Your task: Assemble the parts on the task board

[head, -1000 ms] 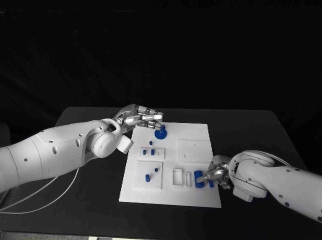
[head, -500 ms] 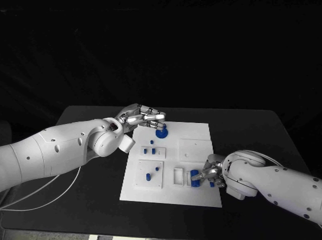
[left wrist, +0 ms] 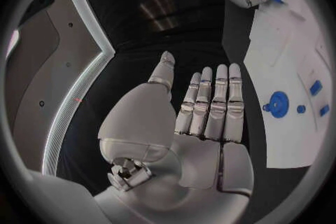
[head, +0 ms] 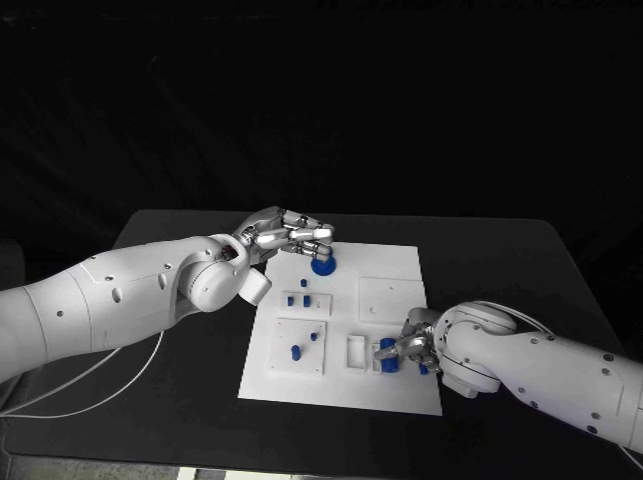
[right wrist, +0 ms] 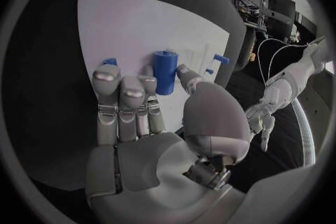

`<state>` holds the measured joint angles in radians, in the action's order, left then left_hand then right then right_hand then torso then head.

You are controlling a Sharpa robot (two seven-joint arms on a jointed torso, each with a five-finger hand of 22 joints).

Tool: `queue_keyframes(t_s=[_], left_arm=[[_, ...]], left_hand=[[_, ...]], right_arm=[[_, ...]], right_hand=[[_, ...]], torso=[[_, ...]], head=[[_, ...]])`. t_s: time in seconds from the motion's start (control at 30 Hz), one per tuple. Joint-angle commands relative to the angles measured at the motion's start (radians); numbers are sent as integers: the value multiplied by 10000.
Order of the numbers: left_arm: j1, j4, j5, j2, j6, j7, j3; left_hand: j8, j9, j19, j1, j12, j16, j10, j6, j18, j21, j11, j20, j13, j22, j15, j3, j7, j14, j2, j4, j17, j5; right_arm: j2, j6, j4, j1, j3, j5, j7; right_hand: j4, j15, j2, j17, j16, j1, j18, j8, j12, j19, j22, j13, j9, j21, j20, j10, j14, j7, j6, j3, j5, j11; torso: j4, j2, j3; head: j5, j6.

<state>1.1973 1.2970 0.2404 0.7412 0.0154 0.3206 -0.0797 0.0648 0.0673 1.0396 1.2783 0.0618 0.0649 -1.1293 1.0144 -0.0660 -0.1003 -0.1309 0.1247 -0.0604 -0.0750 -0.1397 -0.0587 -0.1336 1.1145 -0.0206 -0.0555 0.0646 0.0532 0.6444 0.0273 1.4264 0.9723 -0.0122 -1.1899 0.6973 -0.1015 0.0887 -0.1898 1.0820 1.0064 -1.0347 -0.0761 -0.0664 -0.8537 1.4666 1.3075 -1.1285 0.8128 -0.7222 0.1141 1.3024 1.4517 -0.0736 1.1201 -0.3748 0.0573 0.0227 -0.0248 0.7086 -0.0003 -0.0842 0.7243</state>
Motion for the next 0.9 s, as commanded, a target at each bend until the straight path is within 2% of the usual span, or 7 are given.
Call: queue_keyframes(t_s=[0.03,0.3,0.43,0.5,0.63,0.77,0.9], left_arm=[[-1,20,18,-32,-206,8,6],[-1,12,18,-48,-213,-47,6],[-1,5,18,-50,-220,-67,6],[-1,-5,18,-50,-223,-77,6],[-1,-21,18,-46,-221,-89,6],[0,-51,18,-39,-214,-100,6],[0,-82,18,-36,-213,-110,5]], left_hand=[[-5,1,7,29,-21,-36,68,-51,-133,57,11,23,-11,-4,8,-12,-22,-74,-72,52,-11,3],[-3,2,17,47,-20,-36,76,-40,-138,61,1,26,-11,-6,3,1,-37,-91,-49,47,-11,11],[-3,2,17,47,-20,-36,76,-40,-138,61,1,26,-11,-6,3,1,-37,-91,-49,47,-11,11],[-2,3,21,59,-20,-36,77,-24,-143,65,-1,28,-11,-6,1,3,-38,-96,-19,33,-11,19],[-2,3,21,59,-20,-36,77,-24,-143,65,-1,28,-11,-6,1,3,-38,-96,-19,33,-11,19],[-2,3,21,59,-20,-36,77,-24,-143,65,-1,28,-11,-6,1,3,-38,-96,-19,33,-11,19],[-1,4,22,59,-20,-36,75,-9,-146,70,1,31,-11,-7,1,-10,-38,-97,1,19,-11,24]], right_arm=[[-104,-321,-29,-166,174,219,165],[-112,-51,-69,-171,246,211,151],[-19,286,-29,-171,254,226,136],[97,548,42,-170,255,336,131],[296,929,192,-143,252,660,115],[525,1298,417,-53,213,1188,90],[743,1579,742,57,83,1693,63]], right_hand=[[118,-21,38,17,-58,-109,-53,24,54,534,868,-13,-6804,15,-69,-54,40,-6,-32,-2,-58,-12],[412,-18,216,54,-46,-255,-44,21,44,537,886,-15,-6789,-44,-74,-53,50,2,45,-119,170,0],[882,17,510,68,-43,-391,-22,27,26,543,896,-11,-6792,-94,-44,-24,54,67,238,-264,726,52],[1371,48,787,74,-47,-420,14,38,34,542,905,9,-6810,-153,-8,-4,55,122,369,-353,1025,87],[1843,80,934,77,-52,-411,43,31,41,541,911,23,-6796,-194,24,14,56,174,561,-456,1432,140],[2154,97,1026,70,-64,-379,64,27,51,540,919,37,-6787,-238,44,28,60,200,657,-499,1671,163],[2408,106,1101,88,-46,-282,80,26,31,543,930,29,-6792,-304,57,49,67,212,697,-481,1894,175]], torso=[[-10,1,-2],[-3,7,4],[-13,0,9],[-15,-2,7],[-16,-2,8],[-18,-1,5],[-17,6,8]], head=[[4,7],[9,30],[-17,21],[-21,21],[-28,2],[-40,-16],[-20,-40]])
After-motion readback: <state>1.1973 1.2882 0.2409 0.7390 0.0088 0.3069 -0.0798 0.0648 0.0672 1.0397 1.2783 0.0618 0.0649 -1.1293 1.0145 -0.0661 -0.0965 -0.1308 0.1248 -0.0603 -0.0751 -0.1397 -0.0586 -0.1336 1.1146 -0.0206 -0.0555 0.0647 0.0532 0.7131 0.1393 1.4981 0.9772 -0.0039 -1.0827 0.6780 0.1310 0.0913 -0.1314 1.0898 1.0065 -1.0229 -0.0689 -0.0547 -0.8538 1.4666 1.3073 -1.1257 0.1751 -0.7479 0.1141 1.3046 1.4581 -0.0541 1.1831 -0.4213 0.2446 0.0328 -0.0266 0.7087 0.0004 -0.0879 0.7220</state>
